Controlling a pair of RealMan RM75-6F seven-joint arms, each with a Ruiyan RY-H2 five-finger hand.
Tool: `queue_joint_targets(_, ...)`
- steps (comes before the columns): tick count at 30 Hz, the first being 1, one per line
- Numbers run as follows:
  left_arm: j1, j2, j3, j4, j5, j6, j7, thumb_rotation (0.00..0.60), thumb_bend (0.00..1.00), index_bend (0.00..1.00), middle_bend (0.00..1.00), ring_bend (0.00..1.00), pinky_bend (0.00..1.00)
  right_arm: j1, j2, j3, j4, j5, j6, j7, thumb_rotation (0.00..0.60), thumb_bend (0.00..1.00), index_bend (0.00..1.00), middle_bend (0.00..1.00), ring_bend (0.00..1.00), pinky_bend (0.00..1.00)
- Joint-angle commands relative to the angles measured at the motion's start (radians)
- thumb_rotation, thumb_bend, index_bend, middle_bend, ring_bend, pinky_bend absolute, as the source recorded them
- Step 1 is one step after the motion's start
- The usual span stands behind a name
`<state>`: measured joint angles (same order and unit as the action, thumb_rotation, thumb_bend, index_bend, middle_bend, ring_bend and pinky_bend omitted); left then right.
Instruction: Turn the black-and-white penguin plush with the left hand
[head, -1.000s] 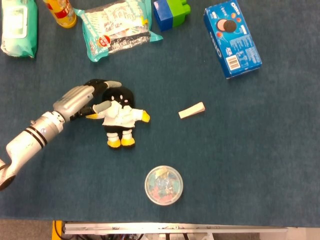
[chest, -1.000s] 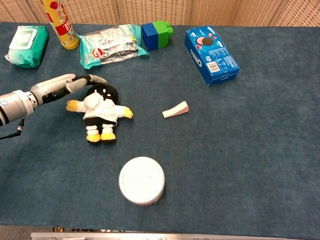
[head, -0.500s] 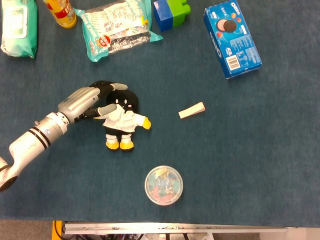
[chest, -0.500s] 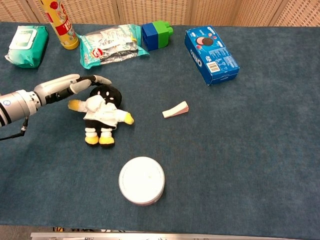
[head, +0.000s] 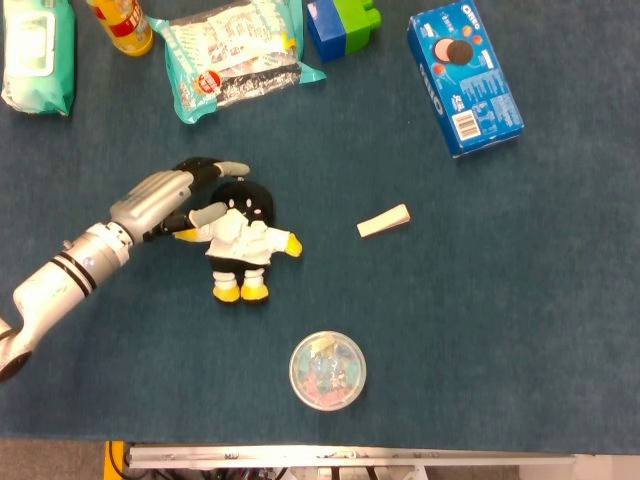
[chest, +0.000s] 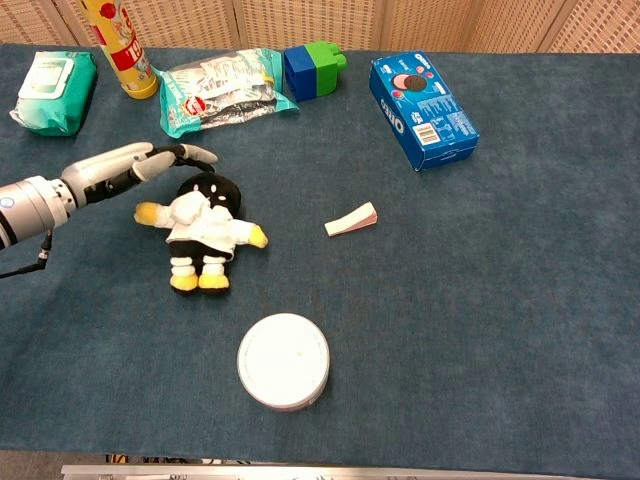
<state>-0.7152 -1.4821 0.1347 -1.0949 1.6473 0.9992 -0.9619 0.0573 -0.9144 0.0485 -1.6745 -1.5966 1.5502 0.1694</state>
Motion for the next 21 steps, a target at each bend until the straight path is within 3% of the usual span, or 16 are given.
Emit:
queue_joint_targets(1,0.004,0.019,-0.01,-0.019,-0.009,0.011,-0.001,0.009,0.05,0.13,0.18,0.09,0.04,0.0,0.0,0.001,-0.001,-0.001,0.001,-0.001,0.6,0.0,0.0,0.0,0.0,0.0)
queue_joint_targets(7,0.035,0.048,-0.026,-0.029,-0.026,0.063,0.011,0.029,0.05,0.13,0.18,0.09,0.04,0.003,-0.001,0.0,0.0,-0.002,-0.005,-0.004,0.6,0.0,0.0,0.0,0.0,0.0)
queue_joint_targets(10,0.066,0.062,-0.038,-0.021,-0.034,0.119,0.051,0.115,0.05,0.13,0.18,0.09,0.04,0.005,-0.001,-0.002,0.003,-0.004,-0.01,-0.005,0.6,0.0,0.0,0.0,0.0,0.0)
queue_joint_targets(11,0.077,0.066,-0.043,-0.02,-0.038,0.137,0.066,0.176,0.05,0.13,0.18,0.09,0.04,0.005,-0.002,-0.002,0.005,-0.003,-0.009,-0.004,0.6,0.0,0.0,0.0,0.0,0.0)
queue_joint_targets(13,0.106,0.076,-0.055,-0.015,-0.05,0.182,0.125,0.481,0.05,0.13,0.18,0.09,0.04,0.005,-0.006,-0.003,0.01,-0.004,-0.009,-0.003,0.6,0.0,0.0,0.0,0.0,0.0)
queue_joint_targets(15,0.131,0.083,-0.063,-0.008,-0.057,0.221,0.198,0.6,0.05,0.13,0.18,0.09,0.04,0.005,-0.01,-0.006,0.018,-0.006,-0.014,-0.004,0.6,0.0,0.0,0.0,0.0,0.0)
queue_joint_targets(21,0.216,0.118,-0.092,-0.021,-0.104,0.317,0.399,0.6,0.04,0.13,0.18,0.09,0.04,0.012,-0.026,-0.013,0.073,-0.008,-0.033,-0.024,0.6,0.0,0.0,0.0,0.0,0.0)
